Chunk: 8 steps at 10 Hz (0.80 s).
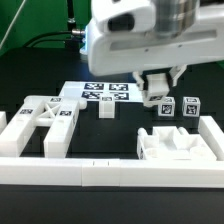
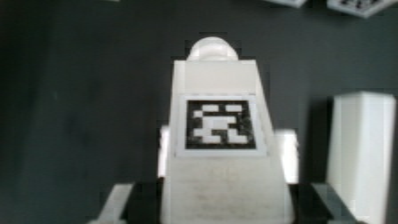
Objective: Assemble chair
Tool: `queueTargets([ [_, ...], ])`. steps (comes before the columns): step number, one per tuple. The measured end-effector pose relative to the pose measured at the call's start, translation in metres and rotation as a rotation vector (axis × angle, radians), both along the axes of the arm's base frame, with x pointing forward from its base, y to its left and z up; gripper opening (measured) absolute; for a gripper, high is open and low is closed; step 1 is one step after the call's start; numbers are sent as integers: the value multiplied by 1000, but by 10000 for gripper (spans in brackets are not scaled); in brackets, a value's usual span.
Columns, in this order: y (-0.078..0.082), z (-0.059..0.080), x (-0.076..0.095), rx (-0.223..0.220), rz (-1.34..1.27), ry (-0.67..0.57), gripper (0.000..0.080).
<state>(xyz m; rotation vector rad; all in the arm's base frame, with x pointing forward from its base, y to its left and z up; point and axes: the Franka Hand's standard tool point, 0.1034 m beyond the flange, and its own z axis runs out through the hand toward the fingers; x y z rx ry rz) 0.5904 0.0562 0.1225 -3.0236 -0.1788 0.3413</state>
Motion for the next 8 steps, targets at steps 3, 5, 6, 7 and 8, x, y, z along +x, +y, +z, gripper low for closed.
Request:
queueTargets([
  [3,6,11,25,5,-8,-205,285],
  [5,2,10,29,0,-19,-330,285],
  [6,1,10,32,-3,-23,-413,286],
  [7,10,13,37,1,-12,-463,286],
  [8,13,19,52,3,-5,-578,285],
])
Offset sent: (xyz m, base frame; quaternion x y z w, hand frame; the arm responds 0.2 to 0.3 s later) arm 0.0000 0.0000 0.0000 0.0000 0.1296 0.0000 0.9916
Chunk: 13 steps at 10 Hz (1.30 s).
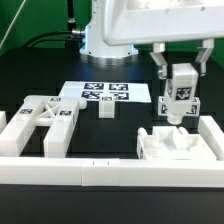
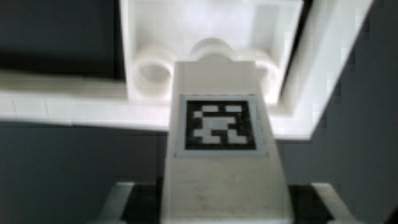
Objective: Assemble chair
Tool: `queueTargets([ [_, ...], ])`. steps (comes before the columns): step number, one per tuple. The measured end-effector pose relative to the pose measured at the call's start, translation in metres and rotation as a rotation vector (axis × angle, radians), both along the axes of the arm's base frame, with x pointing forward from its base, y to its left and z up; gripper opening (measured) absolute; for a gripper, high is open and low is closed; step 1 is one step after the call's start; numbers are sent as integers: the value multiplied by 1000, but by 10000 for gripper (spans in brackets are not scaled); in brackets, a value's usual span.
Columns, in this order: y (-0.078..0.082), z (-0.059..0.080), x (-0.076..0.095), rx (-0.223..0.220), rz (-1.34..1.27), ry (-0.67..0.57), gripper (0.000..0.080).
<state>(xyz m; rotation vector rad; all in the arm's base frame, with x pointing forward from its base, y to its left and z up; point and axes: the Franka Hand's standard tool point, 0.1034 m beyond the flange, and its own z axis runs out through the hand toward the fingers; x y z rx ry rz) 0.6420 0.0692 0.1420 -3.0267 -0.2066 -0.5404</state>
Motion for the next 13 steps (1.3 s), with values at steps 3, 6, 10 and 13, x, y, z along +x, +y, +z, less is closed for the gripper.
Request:
queueTargets([
  [3,1,-8,10,-5,14,-48,286],
  [6,14,-12,8,-14,49,-45,287],
  [10,29,-26,4,-12,68,-29,287],
  [13,37,-32,1,-11,78,-21,287],
])
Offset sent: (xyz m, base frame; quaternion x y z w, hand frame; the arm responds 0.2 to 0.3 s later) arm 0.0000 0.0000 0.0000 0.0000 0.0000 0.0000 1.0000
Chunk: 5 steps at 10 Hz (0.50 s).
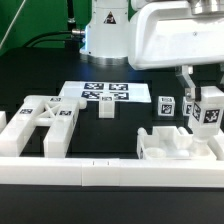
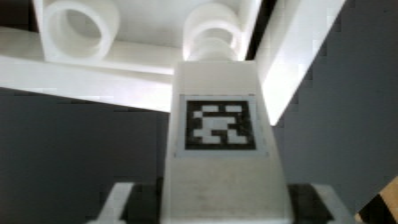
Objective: Assemble chair
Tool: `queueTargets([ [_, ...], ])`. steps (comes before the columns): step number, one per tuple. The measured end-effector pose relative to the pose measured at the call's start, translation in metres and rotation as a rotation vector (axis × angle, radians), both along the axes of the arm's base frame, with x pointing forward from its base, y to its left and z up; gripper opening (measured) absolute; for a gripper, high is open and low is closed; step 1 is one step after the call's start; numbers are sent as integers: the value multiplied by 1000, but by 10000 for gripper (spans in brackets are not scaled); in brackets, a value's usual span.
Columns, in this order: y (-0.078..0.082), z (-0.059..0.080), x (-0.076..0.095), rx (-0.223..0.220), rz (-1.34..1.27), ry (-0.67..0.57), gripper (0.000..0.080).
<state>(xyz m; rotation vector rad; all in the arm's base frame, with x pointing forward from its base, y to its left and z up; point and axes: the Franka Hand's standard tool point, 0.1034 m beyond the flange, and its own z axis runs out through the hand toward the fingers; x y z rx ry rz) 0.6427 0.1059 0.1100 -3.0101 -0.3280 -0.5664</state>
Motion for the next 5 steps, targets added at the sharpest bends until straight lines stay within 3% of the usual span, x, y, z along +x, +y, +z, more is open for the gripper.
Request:
queueTargets([
  [5,-3,-8,-2,-5,6,6,287],
])
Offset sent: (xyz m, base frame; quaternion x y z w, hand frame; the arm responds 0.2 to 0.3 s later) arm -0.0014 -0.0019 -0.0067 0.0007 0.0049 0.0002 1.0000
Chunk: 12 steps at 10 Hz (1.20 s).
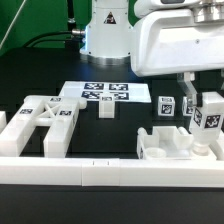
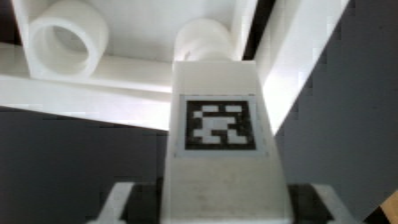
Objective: Assemble chair
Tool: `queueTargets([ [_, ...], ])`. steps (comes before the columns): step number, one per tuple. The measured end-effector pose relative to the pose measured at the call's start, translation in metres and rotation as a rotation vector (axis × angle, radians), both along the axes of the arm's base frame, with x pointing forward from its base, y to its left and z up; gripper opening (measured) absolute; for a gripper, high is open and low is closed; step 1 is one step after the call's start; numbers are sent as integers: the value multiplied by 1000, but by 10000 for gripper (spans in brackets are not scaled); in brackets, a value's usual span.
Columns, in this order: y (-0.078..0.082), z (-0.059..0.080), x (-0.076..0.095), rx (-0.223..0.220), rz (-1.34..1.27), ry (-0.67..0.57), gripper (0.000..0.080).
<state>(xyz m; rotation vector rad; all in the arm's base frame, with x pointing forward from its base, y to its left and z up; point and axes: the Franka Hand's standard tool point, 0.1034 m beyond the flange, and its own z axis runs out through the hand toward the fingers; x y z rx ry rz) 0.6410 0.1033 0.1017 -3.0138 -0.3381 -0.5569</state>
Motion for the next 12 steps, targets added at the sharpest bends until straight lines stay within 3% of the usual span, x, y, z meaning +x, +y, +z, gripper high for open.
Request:
queueTargets([
  [4,-1,-13,-1,0,-3,-1,287],
  [10,-2,-18,0,2,-7,-38,287],
  [12,-4,-13,0,0,-7,-30,570],
])
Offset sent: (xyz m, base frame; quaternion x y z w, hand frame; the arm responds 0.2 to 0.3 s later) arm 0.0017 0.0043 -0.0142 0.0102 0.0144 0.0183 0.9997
